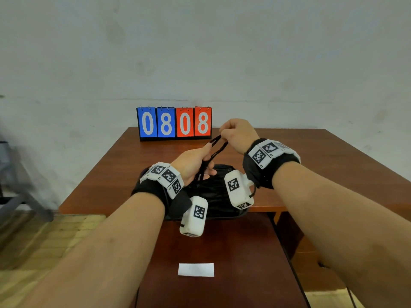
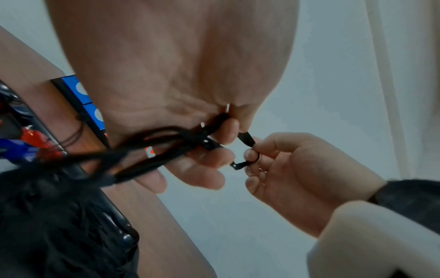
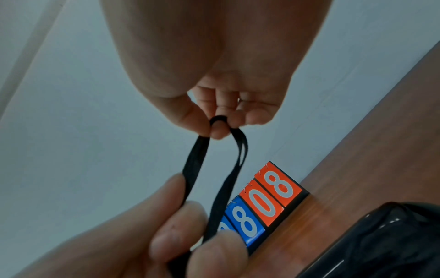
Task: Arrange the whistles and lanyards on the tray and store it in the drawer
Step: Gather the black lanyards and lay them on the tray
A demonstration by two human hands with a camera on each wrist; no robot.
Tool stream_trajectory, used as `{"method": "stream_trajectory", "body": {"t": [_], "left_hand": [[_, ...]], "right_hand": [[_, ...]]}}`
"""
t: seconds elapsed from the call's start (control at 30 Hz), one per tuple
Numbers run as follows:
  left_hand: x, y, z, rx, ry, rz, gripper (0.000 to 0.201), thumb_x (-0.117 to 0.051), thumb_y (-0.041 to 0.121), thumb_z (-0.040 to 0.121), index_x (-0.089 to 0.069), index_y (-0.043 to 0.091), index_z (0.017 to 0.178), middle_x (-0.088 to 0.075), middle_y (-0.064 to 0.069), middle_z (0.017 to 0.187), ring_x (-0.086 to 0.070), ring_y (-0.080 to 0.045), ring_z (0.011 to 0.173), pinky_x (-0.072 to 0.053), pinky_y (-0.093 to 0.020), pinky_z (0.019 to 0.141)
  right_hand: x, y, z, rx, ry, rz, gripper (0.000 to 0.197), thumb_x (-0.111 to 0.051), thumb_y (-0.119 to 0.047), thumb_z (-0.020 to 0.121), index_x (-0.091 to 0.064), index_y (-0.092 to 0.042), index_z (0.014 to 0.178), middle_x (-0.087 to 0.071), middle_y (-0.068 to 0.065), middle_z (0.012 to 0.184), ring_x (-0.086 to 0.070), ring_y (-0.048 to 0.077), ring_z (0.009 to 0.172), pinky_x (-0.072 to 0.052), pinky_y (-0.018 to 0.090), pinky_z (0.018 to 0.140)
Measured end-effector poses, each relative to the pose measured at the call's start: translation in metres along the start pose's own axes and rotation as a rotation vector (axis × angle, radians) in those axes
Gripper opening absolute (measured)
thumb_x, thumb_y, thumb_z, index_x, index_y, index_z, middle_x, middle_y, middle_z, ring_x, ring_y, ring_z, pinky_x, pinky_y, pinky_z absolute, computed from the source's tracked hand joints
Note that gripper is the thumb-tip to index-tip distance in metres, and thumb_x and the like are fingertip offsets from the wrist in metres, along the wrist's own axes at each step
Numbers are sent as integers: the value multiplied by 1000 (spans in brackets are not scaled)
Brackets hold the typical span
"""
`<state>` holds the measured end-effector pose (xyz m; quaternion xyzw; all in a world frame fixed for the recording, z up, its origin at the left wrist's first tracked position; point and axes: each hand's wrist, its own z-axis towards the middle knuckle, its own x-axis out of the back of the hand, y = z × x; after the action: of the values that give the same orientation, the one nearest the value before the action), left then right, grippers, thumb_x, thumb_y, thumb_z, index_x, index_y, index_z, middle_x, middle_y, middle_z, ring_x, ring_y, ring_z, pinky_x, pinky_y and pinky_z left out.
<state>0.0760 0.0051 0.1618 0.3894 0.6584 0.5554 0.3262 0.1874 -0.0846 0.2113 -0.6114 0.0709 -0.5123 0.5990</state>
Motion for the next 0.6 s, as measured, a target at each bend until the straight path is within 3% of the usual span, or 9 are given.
{"method": "stream_trajectory", "body": {"t": [0.07, 0.17, 0.3, 0.4, 0.53, 0.6], "left_hand": [[-1, -1, 1, 16, -4, -6, 42, -39, 44, 100, -40, 19, 65, -52, 2, 62, -53, -14, 56, -46, -28, 66], [-1, -3, 1, 35, -4, -6, 41, -40, 42, 100, -40, 18, 66, -44, 2, 59, -38, -11, 46, -39, -25, 54], [-1, -4, 0, 82, 49, 109, 42, -40, 48, 98, -39, 20, 65, -33, 5, 59, -27, -9, 42, -34, -24, 52], [1, -6, 2, 97, 50, 133, 43, -40, 50, 97, -39, 20, 65, -33, 4, 59, -27, -9, 42, -35, -24, 51], [3, -8, 3, 123, 49, 125, 43, -41, 51, 97, -42, 19, 67, -33, 4, 57, -28, -10, 42, -38, -24, 50], [4, -9, 3, 133, 41, 126, 44, -40, 49, 98, -40, 20, 65, -30, 5, 52, -27, -10, 41, -37, -25, 50]], "right_hand": [[2, 5, 2, -6, 5, -34, 14, -51, -8, 88, -63, -14, 92, -61, 1, 89, -55, 14, 79, -42, 17, 60], [5, 11, 3, -13, -8, -63, 17, -50, -7, 90, -66, -13, 93, -59, -1, 85, -50, 8, 67, -38, 17, 57], [6, 19, 5, 4, -15, -102, 20, -49, -8, 91, -66, -16, 89, -59, -3, 91, -43, 1, 62, -35, 15, 57], [5, 25, 4, 27, -42, -175, 24, -48, -9, 93, -71, -14, 96, -59, -5, 85, -43, 1, 59, -35, 18, 57], [6, 32, 6, 43, -52, -223, 28, -47, -9, 93, -73, -16, 97, -66, 1, 107, -51, 7, 61, -40, 18, 59], [7, 36, 7, 21, -48, -224, 30, -45, -6, 93, -74, -16, 99, -67, 5, 114, -50, 9, 57, -39, 18, 55]]}}
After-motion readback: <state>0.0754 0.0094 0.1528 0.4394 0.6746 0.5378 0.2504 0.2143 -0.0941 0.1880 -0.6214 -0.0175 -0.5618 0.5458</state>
